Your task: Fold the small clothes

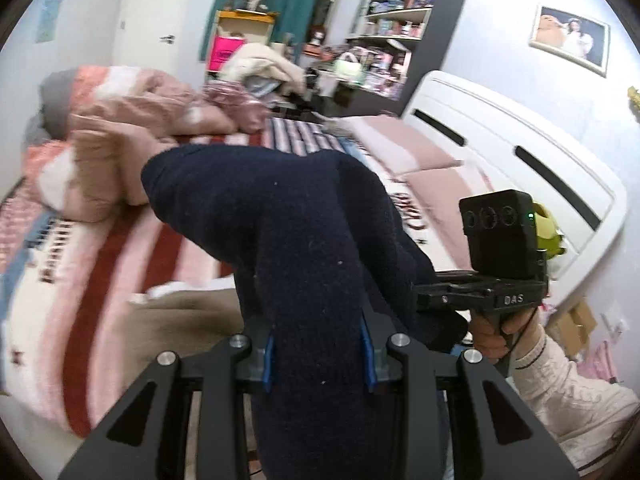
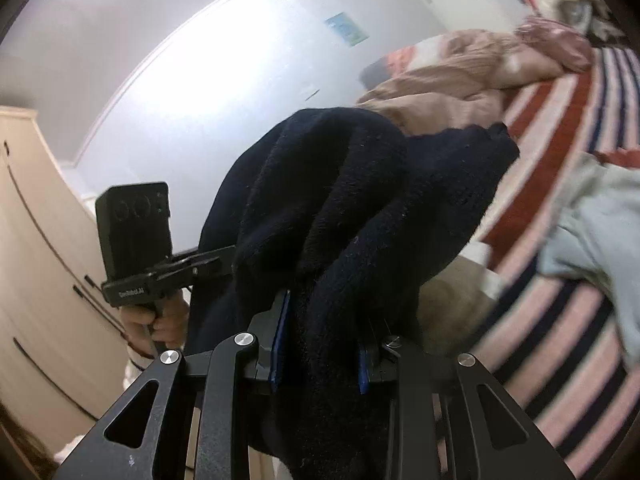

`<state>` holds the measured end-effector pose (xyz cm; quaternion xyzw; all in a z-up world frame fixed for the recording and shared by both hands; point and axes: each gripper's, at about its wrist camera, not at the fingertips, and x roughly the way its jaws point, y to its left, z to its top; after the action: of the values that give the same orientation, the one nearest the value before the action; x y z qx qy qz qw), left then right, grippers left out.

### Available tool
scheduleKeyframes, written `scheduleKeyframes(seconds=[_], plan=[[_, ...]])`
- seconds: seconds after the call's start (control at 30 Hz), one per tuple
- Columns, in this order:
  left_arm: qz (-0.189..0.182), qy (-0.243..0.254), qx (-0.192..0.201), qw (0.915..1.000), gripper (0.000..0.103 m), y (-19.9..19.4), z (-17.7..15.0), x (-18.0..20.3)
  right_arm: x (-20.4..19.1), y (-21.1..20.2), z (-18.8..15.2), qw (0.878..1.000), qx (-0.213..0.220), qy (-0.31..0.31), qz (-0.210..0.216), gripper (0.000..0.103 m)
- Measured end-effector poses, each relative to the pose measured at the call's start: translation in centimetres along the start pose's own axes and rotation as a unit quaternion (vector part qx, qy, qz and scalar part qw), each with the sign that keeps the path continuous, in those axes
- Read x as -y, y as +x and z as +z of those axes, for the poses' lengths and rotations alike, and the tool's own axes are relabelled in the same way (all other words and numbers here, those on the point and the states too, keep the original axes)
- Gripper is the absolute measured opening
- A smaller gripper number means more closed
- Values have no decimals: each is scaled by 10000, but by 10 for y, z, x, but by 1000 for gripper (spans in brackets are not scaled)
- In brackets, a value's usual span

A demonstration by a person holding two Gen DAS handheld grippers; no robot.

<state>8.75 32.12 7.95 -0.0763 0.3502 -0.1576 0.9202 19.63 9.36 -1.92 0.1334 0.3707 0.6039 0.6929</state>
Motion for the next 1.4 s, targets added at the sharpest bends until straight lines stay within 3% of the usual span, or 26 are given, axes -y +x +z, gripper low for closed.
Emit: scheduleKeyframes(seconds=[0.13,0.3,0.37,0.57,0.7,0.77,0.87,1.0,1.07,1.23,1.4], plan=[[537,-65,-75,9985,30,-6,-1,-49,-7,42,12,9998,-25,21,199,21],[784,-569,-727,9926,33,45,-23,-127,22,87,0,9974,-448,552,-119,21],[782,-712,-931,9900,36,67,-36,-149,36,100,-10,9952,-625,641,-399,21],[569,-1173,-876,9876,40,87,-50,-184,70,116,-14,9900,-684,1048,-656,27],[761,-977,-815,9890,51,84,-46,-174,67,105,-17,9880,-734,1014,-900,43],[966,-947,-686,9884,51,78,-42,-169,66,99,-16,9871,-724,975,-1043,50],[1278,-1050,-399,9854,51,63,-37,-162,72,97,-7,9862,-673,872,-1238,55],[1376,-959,-142,9857,53,41,-32,-140,61,68,-14,9860,-552,769,-1373,56],[1485,-832,-157,9853,57,35,-30,-119,59,55,-17,9866,-484,723,-1380,58],[1363,-660,8,9885,57,23,-27,-64,55,32,-25,9858,-343,620,-1524,59],[1142,-130,328,9928,57,25,-34,17,42,-16,-59,9839,-95,353,-1748,59]])
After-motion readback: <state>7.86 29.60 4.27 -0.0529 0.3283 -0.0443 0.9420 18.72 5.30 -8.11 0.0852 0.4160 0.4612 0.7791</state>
